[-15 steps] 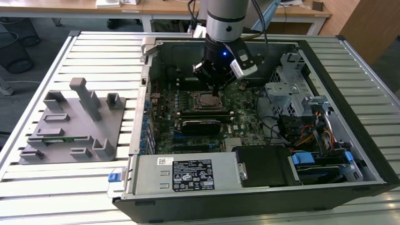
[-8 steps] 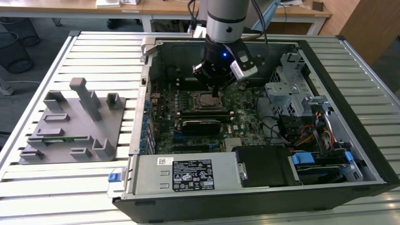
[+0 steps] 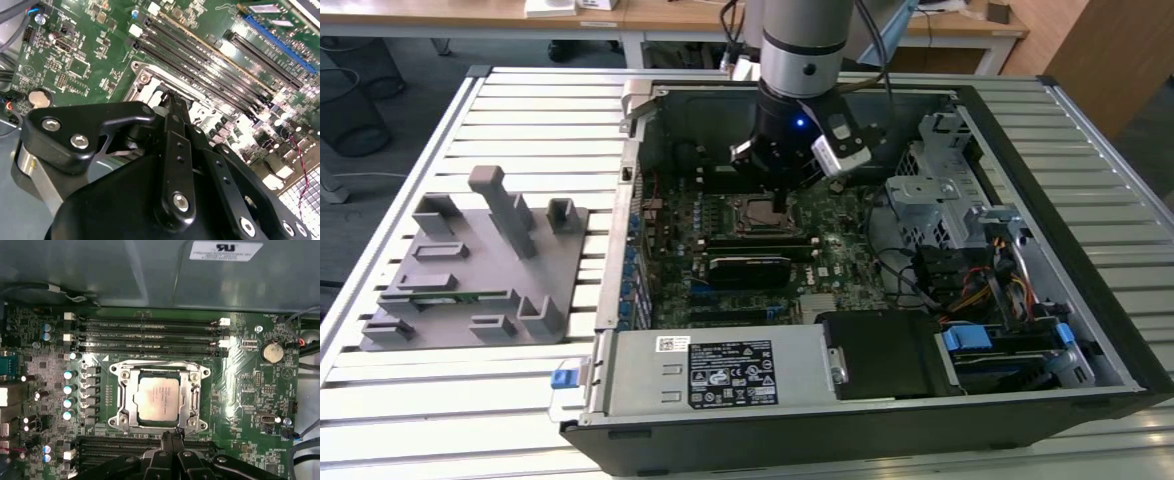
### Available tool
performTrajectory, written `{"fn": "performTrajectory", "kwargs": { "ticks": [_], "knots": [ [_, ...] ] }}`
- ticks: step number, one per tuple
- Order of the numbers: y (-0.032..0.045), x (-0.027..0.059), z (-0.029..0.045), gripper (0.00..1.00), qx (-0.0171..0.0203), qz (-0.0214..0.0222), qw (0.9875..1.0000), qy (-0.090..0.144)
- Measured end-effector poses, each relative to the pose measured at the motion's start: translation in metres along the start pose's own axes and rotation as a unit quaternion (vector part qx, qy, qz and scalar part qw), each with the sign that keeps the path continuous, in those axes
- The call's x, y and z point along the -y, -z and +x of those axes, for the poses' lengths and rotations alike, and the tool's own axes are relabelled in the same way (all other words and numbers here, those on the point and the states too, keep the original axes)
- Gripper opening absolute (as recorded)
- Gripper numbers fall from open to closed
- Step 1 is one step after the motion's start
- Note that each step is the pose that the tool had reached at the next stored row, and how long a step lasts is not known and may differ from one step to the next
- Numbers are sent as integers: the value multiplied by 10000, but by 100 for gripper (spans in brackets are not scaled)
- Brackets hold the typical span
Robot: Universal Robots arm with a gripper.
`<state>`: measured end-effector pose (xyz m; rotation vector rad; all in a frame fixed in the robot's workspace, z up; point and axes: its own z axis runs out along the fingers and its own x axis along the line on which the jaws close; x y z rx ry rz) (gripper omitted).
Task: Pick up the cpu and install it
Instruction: 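Install the second cpu locking lever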
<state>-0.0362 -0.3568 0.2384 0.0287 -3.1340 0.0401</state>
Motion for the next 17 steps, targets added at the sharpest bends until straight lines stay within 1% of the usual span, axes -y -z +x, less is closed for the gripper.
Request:
{"fn": "performTrajectory", "kwargs": {
  "ticks": [1,3,4,7,8,9,10,17],
  "knots": [
    [0,0,29,11,0,0,10000,0],
    [0,-1,50,11,-7,1,10000,0],
    [0,-1,50,11,-22,1,10000,2],
    [-1,8,52,11,-105,0,9999,3],
    [-4,23,52,11,-114,-11,9999,3],
    [-7,37,52,11,-115,-32,9999,4],
    [-10,47,53,11,-115,-42,9999,4],
    [-29,100,86,11,-115,-46,9999,5]
  ]
}}
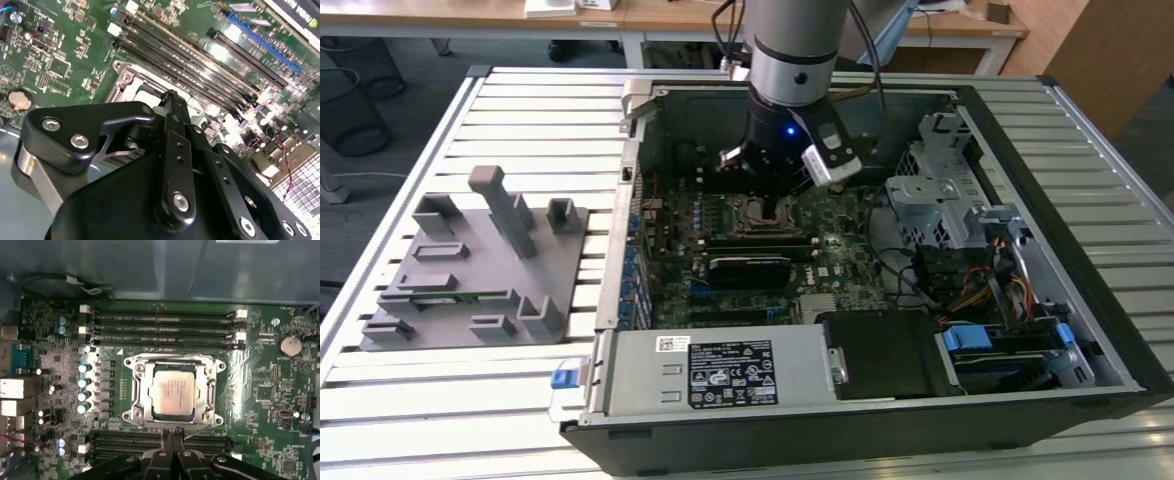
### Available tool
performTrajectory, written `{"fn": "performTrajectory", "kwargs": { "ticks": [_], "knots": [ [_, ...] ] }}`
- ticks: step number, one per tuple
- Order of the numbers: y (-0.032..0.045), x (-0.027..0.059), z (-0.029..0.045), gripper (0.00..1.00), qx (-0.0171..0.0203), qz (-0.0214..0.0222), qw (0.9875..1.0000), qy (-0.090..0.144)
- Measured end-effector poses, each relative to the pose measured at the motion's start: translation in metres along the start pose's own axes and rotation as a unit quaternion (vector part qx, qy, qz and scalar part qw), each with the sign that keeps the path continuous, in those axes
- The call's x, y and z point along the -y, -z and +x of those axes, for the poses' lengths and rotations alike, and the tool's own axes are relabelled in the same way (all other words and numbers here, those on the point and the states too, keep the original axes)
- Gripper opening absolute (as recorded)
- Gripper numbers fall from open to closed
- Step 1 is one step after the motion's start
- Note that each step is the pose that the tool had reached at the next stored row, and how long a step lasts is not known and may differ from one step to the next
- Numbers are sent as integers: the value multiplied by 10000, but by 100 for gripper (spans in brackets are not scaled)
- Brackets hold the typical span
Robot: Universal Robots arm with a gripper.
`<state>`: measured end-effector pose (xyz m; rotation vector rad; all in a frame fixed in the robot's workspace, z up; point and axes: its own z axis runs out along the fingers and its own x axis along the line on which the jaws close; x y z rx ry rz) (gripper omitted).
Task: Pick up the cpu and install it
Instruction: 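Install the second cpu locking lever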
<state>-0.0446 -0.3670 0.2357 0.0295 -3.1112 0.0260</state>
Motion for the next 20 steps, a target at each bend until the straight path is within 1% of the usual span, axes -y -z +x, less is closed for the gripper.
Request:
{"fn": "performTrajectory", "kwargs": {
  "ticks": [3,6,12,15,20],
  "knots": [
    [-9,40,2,11,0,0,10000,-1],
    [-19,53,7,11,0,-1,10000,-2],
    [-47,61,63,11,0,0,10000,-1],
    [-80,60,79,11,0,0,10000,-1],
    [-163,59,84,11,0,-3,10000,0]
  ]
}}
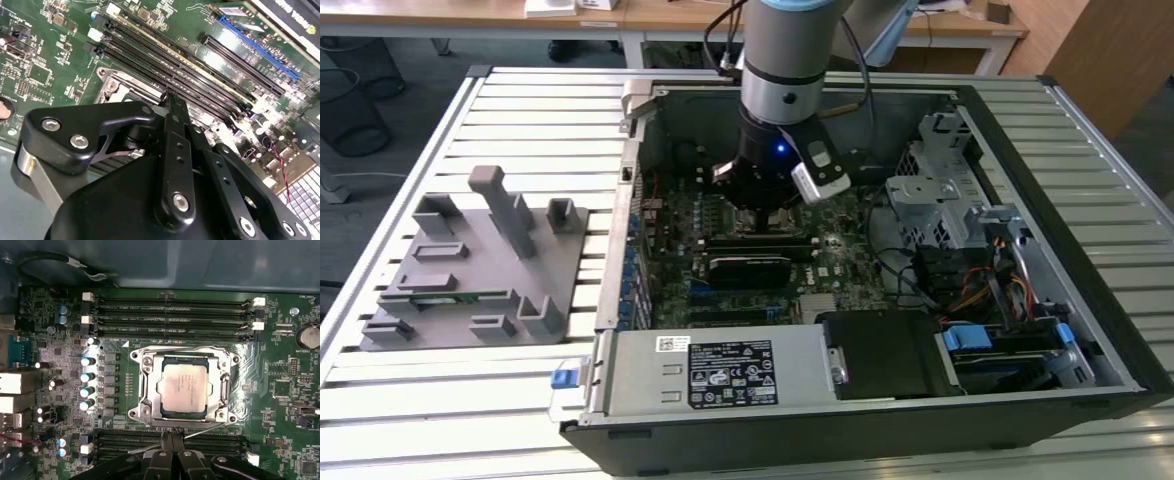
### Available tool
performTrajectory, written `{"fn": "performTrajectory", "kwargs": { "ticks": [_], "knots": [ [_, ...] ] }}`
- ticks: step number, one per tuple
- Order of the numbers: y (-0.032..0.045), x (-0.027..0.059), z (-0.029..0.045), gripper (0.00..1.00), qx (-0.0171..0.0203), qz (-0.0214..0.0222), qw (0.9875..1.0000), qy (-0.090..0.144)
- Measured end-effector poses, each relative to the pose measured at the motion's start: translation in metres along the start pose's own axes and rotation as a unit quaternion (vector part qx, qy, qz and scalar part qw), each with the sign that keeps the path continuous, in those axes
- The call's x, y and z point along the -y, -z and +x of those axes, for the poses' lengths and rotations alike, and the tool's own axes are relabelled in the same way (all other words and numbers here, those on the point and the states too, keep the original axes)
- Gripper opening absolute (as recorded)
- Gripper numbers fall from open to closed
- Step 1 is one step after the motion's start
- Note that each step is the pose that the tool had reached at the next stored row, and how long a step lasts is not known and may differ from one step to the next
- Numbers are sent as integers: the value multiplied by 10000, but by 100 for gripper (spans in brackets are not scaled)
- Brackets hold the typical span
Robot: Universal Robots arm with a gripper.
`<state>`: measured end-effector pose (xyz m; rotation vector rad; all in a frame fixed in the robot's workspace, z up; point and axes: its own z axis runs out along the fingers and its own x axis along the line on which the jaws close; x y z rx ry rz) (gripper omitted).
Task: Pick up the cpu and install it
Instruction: 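Install the second cpu locking lever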
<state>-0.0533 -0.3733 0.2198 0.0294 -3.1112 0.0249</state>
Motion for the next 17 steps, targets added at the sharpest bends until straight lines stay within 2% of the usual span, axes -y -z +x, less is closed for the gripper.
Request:
{"fn": "performTrajectory", "kwargs": {
  "ticks": [7,11,17],
  "knots": [
    [-19,31,17,11,1,-73,10000,1],
    [-31,65,36,11,2,-152,9999,2],
    [-55,80,83,11,5,-213,9998,5]
  ]
}}
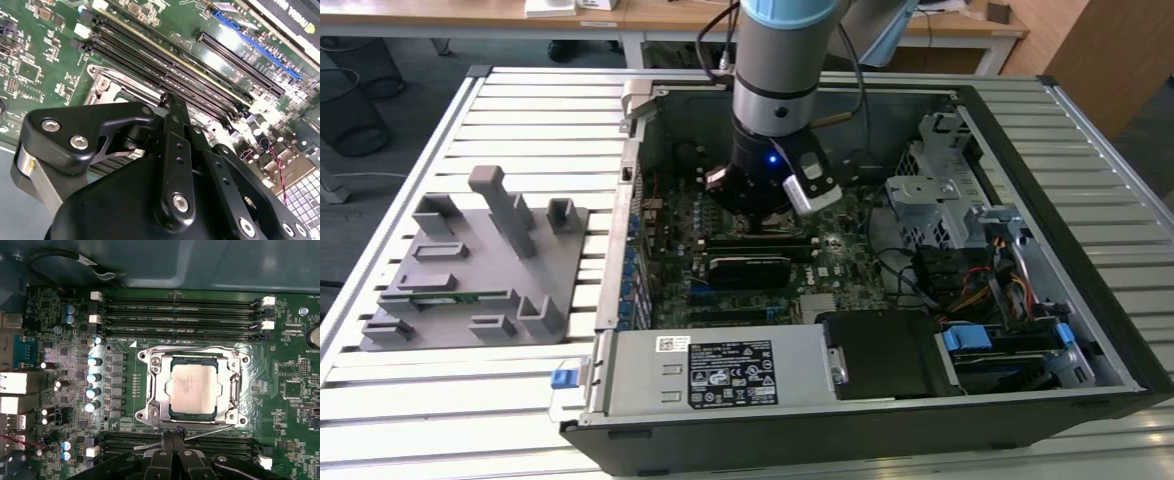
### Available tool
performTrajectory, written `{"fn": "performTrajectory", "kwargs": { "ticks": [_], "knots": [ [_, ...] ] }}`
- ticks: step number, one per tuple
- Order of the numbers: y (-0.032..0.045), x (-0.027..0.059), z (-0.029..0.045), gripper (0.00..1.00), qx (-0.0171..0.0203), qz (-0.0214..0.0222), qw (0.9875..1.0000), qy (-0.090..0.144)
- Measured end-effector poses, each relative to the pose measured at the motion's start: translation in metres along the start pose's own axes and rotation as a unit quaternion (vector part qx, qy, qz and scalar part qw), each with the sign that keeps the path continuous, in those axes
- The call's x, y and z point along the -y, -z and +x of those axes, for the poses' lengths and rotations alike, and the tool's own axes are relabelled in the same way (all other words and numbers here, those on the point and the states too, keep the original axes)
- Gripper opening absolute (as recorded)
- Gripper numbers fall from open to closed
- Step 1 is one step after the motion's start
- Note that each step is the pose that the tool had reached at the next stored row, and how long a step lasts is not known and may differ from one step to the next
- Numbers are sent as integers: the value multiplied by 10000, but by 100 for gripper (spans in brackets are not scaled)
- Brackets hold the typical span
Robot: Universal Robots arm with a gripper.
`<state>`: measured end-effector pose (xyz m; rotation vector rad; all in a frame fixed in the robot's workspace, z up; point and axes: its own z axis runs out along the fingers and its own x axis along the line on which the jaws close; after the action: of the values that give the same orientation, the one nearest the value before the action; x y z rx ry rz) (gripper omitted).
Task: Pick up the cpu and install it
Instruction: 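Install the second cpu locking lever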
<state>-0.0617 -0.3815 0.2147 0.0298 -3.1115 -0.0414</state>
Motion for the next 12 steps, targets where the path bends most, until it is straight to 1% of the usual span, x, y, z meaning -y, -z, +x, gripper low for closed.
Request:
{"fn": "performTrajectory", "kwargs": {
  "ticks": [3,8,9,12],
  "knots": [
    [-8,7,26,11,-1,-23,10000,1],
    [-16,58,40,11,0,-65,10000,2],
    [-17,65,45,11,1,-81,10000,2],
    [-24,82,65,11,2,-153,9999,5]
  ]
}}
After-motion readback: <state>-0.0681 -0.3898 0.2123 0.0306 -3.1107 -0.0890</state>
